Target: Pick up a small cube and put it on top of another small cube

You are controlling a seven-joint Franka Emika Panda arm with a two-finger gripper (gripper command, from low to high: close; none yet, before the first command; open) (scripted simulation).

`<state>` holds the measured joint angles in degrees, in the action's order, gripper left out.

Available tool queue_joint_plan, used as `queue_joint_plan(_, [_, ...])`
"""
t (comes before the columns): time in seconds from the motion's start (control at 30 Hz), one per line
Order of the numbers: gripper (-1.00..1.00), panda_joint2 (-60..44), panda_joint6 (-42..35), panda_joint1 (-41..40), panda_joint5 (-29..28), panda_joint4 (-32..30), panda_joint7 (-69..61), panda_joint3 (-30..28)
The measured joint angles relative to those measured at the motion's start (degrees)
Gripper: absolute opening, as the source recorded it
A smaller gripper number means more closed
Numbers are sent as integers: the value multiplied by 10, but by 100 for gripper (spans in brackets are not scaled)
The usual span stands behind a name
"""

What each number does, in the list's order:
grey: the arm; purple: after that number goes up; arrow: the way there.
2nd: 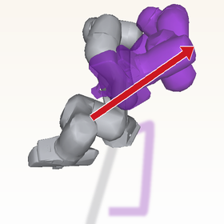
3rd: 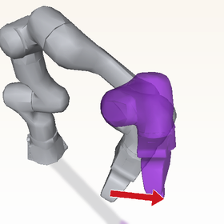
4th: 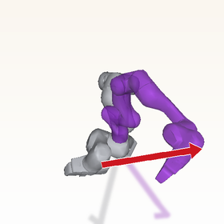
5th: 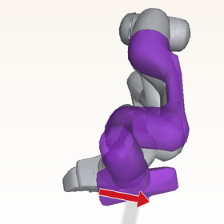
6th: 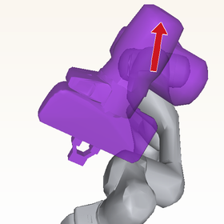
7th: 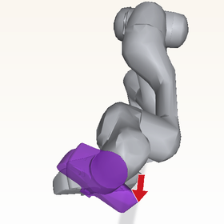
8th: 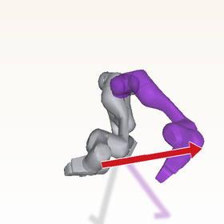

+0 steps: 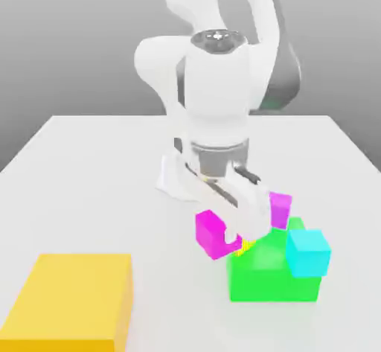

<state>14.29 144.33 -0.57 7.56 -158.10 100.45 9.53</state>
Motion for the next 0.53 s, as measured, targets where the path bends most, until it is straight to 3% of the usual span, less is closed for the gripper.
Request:
queue_joint_plan(0.23, [-100,125,-79,51,-3,-47,-90,7])
queue_joint_plan(0.4, [-100,55,16,50,-7,-74,-95,18])
queue_joint_plan(0.43, [100,39,37,50,-7,-79,-95,20])
queue_joint_plan(0.53, [100,39,37,50,-7,-79,-95,20])
